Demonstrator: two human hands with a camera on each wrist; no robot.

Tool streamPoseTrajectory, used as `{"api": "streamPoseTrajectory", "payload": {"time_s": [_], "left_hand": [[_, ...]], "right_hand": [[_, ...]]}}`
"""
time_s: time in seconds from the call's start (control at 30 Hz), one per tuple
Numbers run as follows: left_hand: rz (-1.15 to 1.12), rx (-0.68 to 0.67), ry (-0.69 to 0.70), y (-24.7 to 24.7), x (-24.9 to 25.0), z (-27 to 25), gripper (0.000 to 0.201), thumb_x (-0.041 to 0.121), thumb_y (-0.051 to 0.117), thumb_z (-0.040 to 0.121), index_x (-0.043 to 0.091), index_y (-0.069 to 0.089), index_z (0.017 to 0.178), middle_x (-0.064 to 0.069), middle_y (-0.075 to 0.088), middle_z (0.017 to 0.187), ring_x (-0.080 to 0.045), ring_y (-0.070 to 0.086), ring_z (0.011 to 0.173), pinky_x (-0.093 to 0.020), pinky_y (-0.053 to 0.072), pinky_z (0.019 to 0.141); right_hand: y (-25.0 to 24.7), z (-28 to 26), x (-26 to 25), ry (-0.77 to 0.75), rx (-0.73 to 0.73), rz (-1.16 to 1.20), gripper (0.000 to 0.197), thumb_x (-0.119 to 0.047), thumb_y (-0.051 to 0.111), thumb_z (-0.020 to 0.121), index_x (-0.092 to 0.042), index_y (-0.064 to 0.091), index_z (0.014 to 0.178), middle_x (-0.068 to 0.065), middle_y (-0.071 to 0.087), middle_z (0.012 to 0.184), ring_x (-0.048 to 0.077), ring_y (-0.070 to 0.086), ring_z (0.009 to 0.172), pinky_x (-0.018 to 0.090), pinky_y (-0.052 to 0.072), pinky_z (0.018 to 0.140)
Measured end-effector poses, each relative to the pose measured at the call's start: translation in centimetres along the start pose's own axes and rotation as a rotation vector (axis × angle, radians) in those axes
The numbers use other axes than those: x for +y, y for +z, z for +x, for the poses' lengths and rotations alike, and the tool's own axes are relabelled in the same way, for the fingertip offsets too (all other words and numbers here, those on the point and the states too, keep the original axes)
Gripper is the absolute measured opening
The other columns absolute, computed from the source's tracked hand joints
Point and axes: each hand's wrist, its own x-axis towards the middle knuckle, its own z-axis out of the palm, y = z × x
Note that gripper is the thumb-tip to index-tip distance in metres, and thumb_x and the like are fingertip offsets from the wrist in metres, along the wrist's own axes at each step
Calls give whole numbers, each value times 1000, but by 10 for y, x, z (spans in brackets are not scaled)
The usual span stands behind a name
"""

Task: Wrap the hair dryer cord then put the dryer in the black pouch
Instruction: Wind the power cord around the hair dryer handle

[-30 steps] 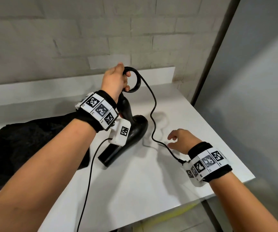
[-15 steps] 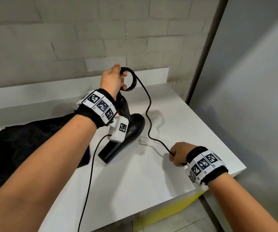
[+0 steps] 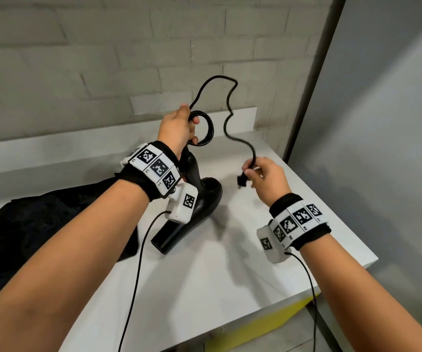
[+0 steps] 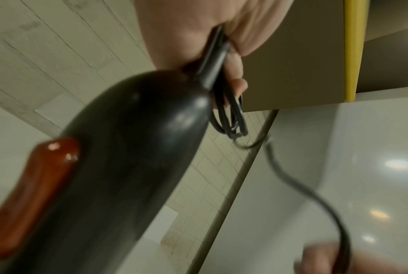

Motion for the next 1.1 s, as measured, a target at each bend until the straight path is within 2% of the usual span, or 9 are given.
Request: {"api": "streamPoseTrajectory", "payload": {"time_s": [0.2, 0.3, 0.4, 0.53, 0.7, 0.8, 0.93, 1.0, 1.1], "left_hand": [[19, -42, 0, 6, 0, -6, 43, 30, 33, 99, 12, 46, 63, 13, 28, 30, -7, 24, 30, -18, 31, 37], [22, -65, 6, 11, -1, -10, 40, 31, 34, 99, 13, 46, 64, 10, 34, 34, -8, 30, 33, -15, 31, 36], [1, -64, 5, 10, -2, -10, 40, 31, 33, 99, 14, 45, 65, 11, 34, 30, -4, 29, 29, -16, 32, 37], [18, -76, 30, 9, -4, -9, 40, 29, 34, 99, 13, 48, 65, 10, 39, 39, -3, 33, 29, -17, 34, 36], [2, -97, 10, 9, -5, -7, 35, 28, 34, 99, 12, 51, 73, -1, 44, 61, -3, 38, 32, -15, 34, 35], [12, -96, 3, 8, -5, -7, 36, 29, 34, 99, 13, 50, 72, 2, 48, 58, -2, 37, 30, -15, 34, 35], [32, -106, 2, 8, -2, -10, 39, 29, 33, 100, 12, 48, 67, 12, 42, 30, -3, 34, 26, -16, 35, 35], [27, -116, -2, 9, -1, -11, 40, 28, 33, 100, 12, 48, 66, 12, 42, 30, -3, 33, 26, -16, 34, 35], [37, -120, 1, 11, -2, -9, 41, 28, 33, 100, 11, 49, 66, 11, 41, 30, -3, 32, 27, -16, 34, 35]], "right_hand": [[12, 13, -57, -261, 171, 368, 34, 0, 52, 82, -32, 54, 74, 10, 58, 94, -2, 57, 62, 10, 46, 56], [20, 21, -67, -298, 197, 379, 28, -6, 52, 78, -34, 54, 74, 10, 59, 91, 7, 58, 71, 16, 48, 62], [25, 29, -66, -285, 230, 289, 20, -2, 55, 80, -21, 61, 79, 9, 62, 91, 15, 59, 82, 12, 47, 69], [32, 33, -65, -307, 183, 162, 13, 3, 59, 79, -2, 66, 89, -7, 56, 84, -10, 54, 75, 0, 39, 71], [41, 40, -63, -294, 110, 3, 26, -2, 62, 77, -7, 53, 100, 11, 57, 91, 20, 53, 81, 26, 44, 77], [48, 43, -61, -303, 178, -50, 17, -5, 61, 77, -5, 53, 92, 5, 53, 82, 16, 48, 74, 21, 37, 69], [52, 58, -54, -132, 154, 98, 21, -5, 57, 79, -15, 39, 78, -8, 41, 65, 5, 42, 57, 10, 35, 53], [55, 63, -50, -84, 46, 114, 14, -4, 52, 81, -10, 43, 89, 3, 54, 80, 17, 53, 75, 11, 38, 63], [59, 66, -46, -148, -7, 229, 30, 1, 45, 75, -11, 57, 99, 12, 59, 102, 23, 54, 96, 37, 46, 91]]}}
